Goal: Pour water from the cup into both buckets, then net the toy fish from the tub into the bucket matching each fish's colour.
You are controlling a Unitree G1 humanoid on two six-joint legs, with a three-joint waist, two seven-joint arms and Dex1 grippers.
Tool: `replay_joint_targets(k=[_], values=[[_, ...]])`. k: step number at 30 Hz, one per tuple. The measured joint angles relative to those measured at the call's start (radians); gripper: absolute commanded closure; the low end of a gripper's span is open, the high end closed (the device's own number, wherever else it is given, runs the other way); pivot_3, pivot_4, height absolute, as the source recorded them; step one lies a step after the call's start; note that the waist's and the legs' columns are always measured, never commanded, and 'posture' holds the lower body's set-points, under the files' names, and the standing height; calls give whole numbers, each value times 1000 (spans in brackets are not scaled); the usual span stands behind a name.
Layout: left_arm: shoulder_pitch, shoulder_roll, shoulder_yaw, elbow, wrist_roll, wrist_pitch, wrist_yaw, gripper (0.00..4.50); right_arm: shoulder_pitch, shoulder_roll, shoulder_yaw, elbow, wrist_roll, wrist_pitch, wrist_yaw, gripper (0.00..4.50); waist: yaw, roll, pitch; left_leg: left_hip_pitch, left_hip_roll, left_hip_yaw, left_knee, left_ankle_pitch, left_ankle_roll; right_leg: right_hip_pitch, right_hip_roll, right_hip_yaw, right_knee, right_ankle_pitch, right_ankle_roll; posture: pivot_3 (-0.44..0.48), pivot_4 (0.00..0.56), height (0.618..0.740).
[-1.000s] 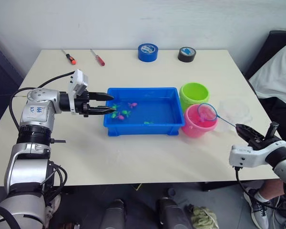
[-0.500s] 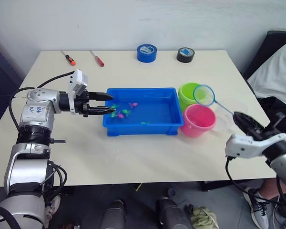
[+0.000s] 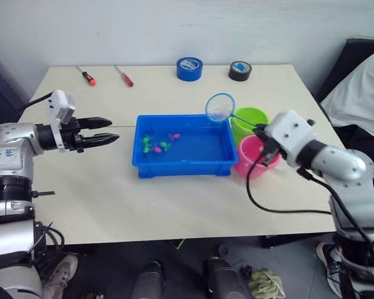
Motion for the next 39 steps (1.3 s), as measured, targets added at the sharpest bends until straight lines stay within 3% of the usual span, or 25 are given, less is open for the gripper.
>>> replay_joint_targets(k=[5,16,27,39], values=[[65,12,26,-103,-18,58,45,1471,-197,76,52,111,105,286,-9,4500,-3,0,0,-1,0,-1,-1,0,0,-2,-1,-1,0,0,-1,0,150,734],[162,23,63,-227,-57,124,103,1471,-323,76,127,249,221,540,-38,4500,-5,0,0,-5,0,-1,-2,0,0,-5,-2,-1,-2,0,-1,0,150,734],[213,33,63,-268,-62,142,131,1471,-346,82,267,403,218,481,-84,4500,-11,0,0,-6,0,0,-2,0,0,-7,-1,0,-2,0,-1,0,150,734],[278,67,103,-370,-94,184,159,1471,-380,210,292,625,186,310,-157,4500,-22,0,0,-6,0,0,-3,0,0,-7,-1,-1,-2,0,-1,0,150,734]])
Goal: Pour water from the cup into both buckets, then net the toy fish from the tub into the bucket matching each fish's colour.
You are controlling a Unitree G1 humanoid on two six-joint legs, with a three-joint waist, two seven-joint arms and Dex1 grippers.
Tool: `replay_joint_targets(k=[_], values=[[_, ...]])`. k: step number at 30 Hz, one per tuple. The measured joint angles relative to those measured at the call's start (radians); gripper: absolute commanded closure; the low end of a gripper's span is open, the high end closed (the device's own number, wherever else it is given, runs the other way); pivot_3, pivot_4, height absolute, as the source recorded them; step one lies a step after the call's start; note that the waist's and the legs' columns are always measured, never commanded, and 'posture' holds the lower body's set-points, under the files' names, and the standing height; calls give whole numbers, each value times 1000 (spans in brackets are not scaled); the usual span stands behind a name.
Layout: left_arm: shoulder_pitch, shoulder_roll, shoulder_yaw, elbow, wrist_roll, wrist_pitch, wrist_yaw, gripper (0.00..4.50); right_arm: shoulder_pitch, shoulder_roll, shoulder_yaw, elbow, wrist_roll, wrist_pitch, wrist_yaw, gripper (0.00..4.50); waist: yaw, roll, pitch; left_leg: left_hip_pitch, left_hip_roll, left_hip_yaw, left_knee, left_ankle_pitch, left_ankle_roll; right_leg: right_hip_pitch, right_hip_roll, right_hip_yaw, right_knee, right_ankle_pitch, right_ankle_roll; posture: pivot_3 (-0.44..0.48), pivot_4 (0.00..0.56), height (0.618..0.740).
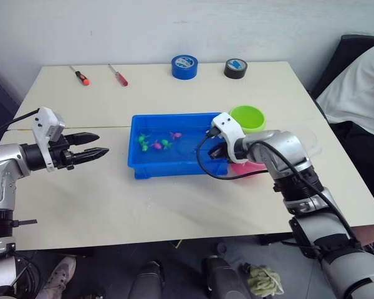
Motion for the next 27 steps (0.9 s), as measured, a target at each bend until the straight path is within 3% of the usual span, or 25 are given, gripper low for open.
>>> replay_joint_targets(k=[5,13,19,27], values=[[44,8,23,-44,-18,25,16,1471,-37,71,-21,110,-11,-108,-43,4500,-12,0,0,0,0,0,0,0,0,0,0,0,0,0,0,0,150,734],[53,8,35,-59,-28,37,30,1471,-59,90,-63,150,-6,-156,-60,4500,-13,0,0,0,0,0,-1,0,0,0,0,0,0,0,0,0,150,734],[27,6,27,-54,-28,33,30,1471,-39,71,-124,-12,35,-57,-60,4500,-11,0,0,-8,0,-1,1,0,-1,-9,-1,-1,1,0,0,0,150,734],[-33,2,-4,-13,-27,10,8,1471,90,-2,-145,-259,92,45,-51,4500,-9,0,0,-10,0,0,0,0,-1,-11,0,0,1,0,0,0,150,734]])
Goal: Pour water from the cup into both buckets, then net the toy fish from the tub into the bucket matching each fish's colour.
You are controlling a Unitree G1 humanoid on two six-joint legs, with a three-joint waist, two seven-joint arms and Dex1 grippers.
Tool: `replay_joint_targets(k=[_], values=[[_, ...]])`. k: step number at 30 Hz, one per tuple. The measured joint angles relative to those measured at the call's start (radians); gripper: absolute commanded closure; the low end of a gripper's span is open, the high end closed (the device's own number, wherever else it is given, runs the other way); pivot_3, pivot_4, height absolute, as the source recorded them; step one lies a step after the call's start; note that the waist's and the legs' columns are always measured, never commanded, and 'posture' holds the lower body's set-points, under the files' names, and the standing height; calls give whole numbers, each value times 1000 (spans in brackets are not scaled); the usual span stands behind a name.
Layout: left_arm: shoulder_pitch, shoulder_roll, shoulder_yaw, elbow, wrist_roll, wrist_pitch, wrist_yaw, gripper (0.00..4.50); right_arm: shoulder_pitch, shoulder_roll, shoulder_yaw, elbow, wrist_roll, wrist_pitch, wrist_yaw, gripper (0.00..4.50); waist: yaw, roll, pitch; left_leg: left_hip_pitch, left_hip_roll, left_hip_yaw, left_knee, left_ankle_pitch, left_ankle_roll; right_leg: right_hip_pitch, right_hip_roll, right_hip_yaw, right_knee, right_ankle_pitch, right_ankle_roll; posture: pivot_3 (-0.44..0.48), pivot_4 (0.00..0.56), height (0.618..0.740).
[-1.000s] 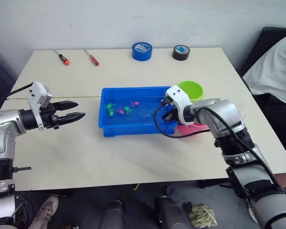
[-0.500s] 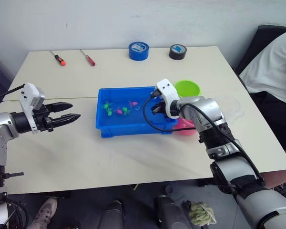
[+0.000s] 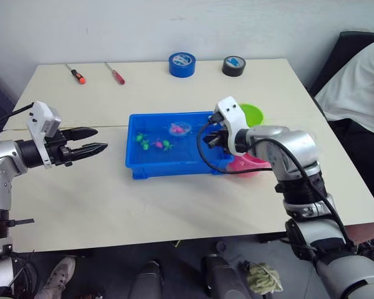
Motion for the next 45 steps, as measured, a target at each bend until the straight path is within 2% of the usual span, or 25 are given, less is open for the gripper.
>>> replay_joint_targets(k=[6,15,18,24,30,38,45], values=[[-41,0,-27,19,1,-8,-21,1471,61,-33,-31,-120,48,17,11,4500,-1,0,0,0,0,0,0,0,0,0,0,0,0,0,0,0,150,734],[-86,-2,-66,57,5,-24,-47,1471,96,-45,-55,-150,86,-20,17,4500,3,0,0,0,0,0,0,0,0,0,0,0,0,0,0,0,150,734],[-113,-9,-80,64,5,-33,-68,1471,156,-87,-97,-177,91,-110,39,4500,7,0,0,0,-1,1,0,0,0,0,1,0,0,0,0,0,150,734],[-171,-38,-109,102,6,-50,-106,1471,210,-212,-170,-249,151,-146,114,4500,21,0,0,0,0,1,1,0,0,0,2,0,0,0,0,0,150,734],[-272,-88,-167,206,34,-101,-142,1471,276,-357,-351,-348,233,-142,156,4500,38,0,0,0,-2,1,2,0,1,2,5,0,-1,0,0,0,150,734],[-377,-161,-222,380,93,-197,-193,1471,544,-536,-589,-474,282,-98,167,4500,53,0,0,0,-2,1,3,0,2,2,6,1,-1,0,0,0,150,734],[-440,-205,-249,489,132,-254,-227,1471,730,-597,-666,-535,250,-144,168,4500,50,0,0,0,-2,1,3,0,2,3,7,1,0,0,1,0,150,734]])
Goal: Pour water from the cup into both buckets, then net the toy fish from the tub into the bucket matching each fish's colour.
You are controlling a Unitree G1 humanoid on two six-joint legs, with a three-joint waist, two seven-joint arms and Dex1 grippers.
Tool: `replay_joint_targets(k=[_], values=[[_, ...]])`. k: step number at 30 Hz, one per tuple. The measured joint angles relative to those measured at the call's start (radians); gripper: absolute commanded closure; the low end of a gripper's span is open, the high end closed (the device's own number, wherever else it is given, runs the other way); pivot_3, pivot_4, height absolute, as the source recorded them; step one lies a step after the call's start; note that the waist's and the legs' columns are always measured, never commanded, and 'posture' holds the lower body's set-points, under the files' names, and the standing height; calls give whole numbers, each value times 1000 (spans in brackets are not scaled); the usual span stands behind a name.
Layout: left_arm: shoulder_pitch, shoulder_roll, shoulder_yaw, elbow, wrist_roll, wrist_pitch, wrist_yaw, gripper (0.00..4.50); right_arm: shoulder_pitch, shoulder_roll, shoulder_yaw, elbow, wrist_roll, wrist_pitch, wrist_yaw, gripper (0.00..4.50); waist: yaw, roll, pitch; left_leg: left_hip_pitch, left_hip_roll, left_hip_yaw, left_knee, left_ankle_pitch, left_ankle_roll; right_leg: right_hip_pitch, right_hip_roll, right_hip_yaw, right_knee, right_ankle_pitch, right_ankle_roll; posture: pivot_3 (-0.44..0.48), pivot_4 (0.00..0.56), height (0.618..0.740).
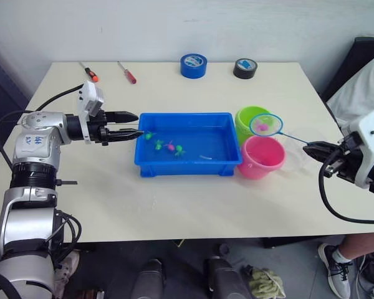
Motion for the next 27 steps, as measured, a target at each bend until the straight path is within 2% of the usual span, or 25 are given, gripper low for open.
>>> replay_joint_targets(k=[5,8,9,15,23,27], values=[[-32,-19,-4,65,24,-34,-18,1471,154,-45,1,-24,-129,-142,-9,4500,2,0,0,0,0,0,0,0,0,0,1,0,0,0,0,0,150,734],[-50,-31,-4,100,35,-55,-28,1471,227,-91,53,-21,-291,-318,-41,4500,1,0,0,0,-4,0,1,0,0,0,1,0,0,0,0,0,150,734],[-50,-32,-4,101,35,-55,-29,1471,230,-94,55,-20,-297,-325,-42,4500,1,0,0,0,-4,0,1,0,0,0,1,0,1,0,1,0,150,734],[-61,-38,-4,118,52,-73,-35,1471,281,-145,174,87,-572,-657,-104,4500,3,0,0,1,-5,0,1,0,0,1,1,1,1,0,1,0,150,734],[-60,-37,-3,123,55,-74,-37,1471,360,-157,209,197,-935,-1012,-278,4500,2,0,0,1,-6,0,2,0,-1,1,1,1,2,0,1,0,150,734],[-59,-37,-2,123,55,-74,-37,1471,387,-153,210,213,-1092,-1119,-370,4500,2,0,0,1,-6,0,2,1,-1,1,1,1,2,0,1,0,150,734]])
